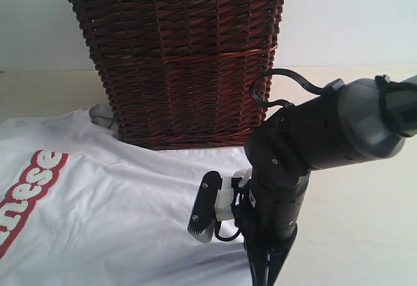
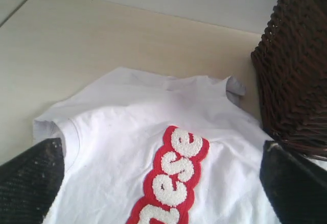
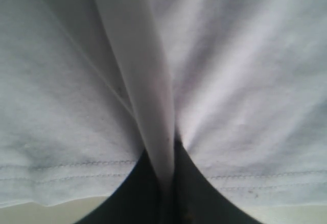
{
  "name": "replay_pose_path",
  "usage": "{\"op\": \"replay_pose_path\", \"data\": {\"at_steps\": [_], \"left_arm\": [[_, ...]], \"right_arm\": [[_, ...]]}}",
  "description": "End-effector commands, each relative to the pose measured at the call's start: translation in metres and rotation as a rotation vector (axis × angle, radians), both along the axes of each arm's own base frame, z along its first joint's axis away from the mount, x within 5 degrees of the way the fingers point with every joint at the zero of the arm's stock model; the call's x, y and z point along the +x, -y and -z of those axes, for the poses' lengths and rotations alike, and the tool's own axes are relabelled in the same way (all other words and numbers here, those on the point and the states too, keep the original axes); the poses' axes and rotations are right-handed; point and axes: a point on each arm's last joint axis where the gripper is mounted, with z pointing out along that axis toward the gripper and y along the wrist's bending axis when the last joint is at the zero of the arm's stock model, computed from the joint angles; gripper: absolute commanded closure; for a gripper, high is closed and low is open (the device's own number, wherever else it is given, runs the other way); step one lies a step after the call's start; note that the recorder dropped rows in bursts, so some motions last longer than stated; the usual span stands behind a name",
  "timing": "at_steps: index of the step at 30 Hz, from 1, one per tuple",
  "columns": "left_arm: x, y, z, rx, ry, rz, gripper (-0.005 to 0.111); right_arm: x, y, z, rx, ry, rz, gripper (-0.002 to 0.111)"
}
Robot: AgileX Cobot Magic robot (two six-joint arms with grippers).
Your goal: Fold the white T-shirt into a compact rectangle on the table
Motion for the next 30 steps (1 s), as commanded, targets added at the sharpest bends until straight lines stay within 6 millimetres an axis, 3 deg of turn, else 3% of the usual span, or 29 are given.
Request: {"op": "replay_pose_path", "data": {"at_steps": [1,6,24,27,30], "left_arm": [[0.0031,0.0013,-0.0001,-0.017,-0.007,0.001,0.002],[0.0011,0.0019,0.0031,-0.106,-0.046,-0.049,0.002],[-0.0016,0.0018,0.0070,-0.105,-0.098,-0.053,0.002],[-0.0008,0.0029,0.0058,-0.179,-0.082,-0.086,0.002],[0.0031,0.0028,0.0019,-0.108,-0.040,-0.037,0.002]], "right_arm": [[0.0028,0.0010,0.0050,-0.004,0.016,-0.019,0.108],[0.0026,0.0011,0.0050,-0.006,0.014,-0.019,0.108],[0.0020,0.0016,0.0050,-0.011,0.008,-0.011,0.108],[0.0019,0.0015,0.0050,-0.010,0.006,-0.010,0.108],[0.0018,0.0015,0.0050,-0.009,0.005,-0.008,0.108]]}}
